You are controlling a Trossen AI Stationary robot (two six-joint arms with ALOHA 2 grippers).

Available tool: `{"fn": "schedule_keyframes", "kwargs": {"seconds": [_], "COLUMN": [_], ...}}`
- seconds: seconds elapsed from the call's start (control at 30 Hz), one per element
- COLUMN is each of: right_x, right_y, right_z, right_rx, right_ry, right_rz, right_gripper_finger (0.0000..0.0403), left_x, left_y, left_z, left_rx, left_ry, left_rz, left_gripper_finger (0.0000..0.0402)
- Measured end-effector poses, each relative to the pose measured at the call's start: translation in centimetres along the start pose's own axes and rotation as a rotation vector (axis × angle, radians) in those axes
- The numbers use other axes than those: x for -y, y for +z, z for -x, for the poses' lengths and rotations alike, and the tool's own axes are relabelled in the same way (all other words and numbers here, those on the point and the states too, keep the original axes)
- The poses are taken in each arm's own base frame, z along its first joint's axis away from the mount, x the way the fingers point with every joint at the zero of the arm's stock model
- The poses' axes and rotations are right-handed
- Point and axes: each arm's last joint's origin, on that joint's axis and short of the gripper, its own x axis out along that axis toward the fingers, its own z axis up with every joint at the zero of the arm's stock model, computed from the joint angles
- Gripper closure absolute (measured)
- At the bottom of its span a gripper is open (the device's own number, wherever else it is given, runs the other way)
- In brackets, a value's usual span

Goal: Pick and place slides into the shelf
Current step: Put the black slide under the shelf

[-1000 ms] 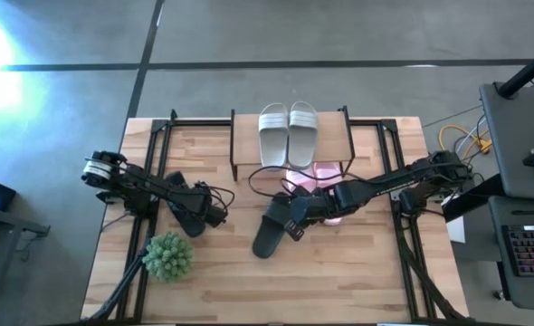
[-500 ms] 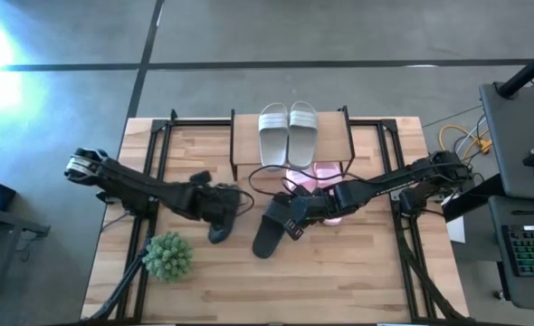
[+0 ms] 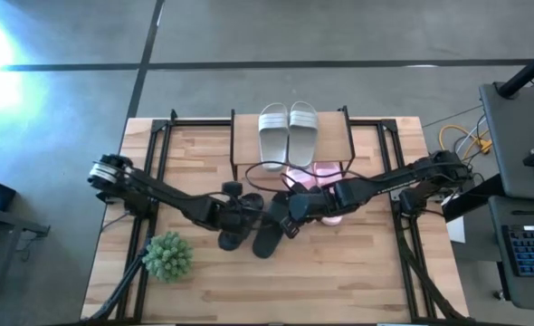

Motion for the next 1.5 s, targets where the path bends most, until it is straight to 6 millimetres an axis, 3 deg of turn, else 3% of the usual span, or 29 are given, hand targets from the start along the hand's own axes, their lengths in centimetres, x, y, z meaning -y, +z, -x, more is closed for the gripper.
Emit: {"fn": "schedule_keyframes", "kwargs": {"seconds": [0.33, 0.83, 1.0, 1.2, 1.37, 1.5], "right_x": [-0.1, 0.4, 0.4, 0.4, 0.4, 0.4], "right_y": [0.0, -0.4, -0.4, -0.4, -0.4, -0.4], "right_z": [0.1, 0.0, 0.0, 0.0, 0.0, 0.0], "right_rx": [0.001, -0.034, -0.036, -0.036, -0.036, -0.036], "right_ry": [0.003, -0.041, -0.039, -0.039, -0.039, -0.038], "right_rz": [-0.001, 0.011, 0.011, 0.011, 0.011, -0.017], "right_gripper_finger": [0.0394, 0.0394, 0.0394, 0.0394, 0.0394, 0.0394], "left_x": [0.6, 0.6, 0.0, -1.6, -3.1, -3.8], "left_y": [2.9, 2.7, 2.8, 3.1, 2.4, 1.3], "left_z": [-1.4, -0.9, -0.1, 2.6, 4.8, 5.2], "left_rx": [0.032, 0.029, 0.053, 0.125, 0.133, 0.094], "left_ry": [0.069, -0.002, -0.006, -0.035, -0.039, -0.029], "left_rz": [0.02, 0.021, 0.037, 0.082, 0.088, 0.085], "left_gripper_finger": [0.0393, 0.0253, 0.0227, 0.0224, 0.0224, 0.0224]}}
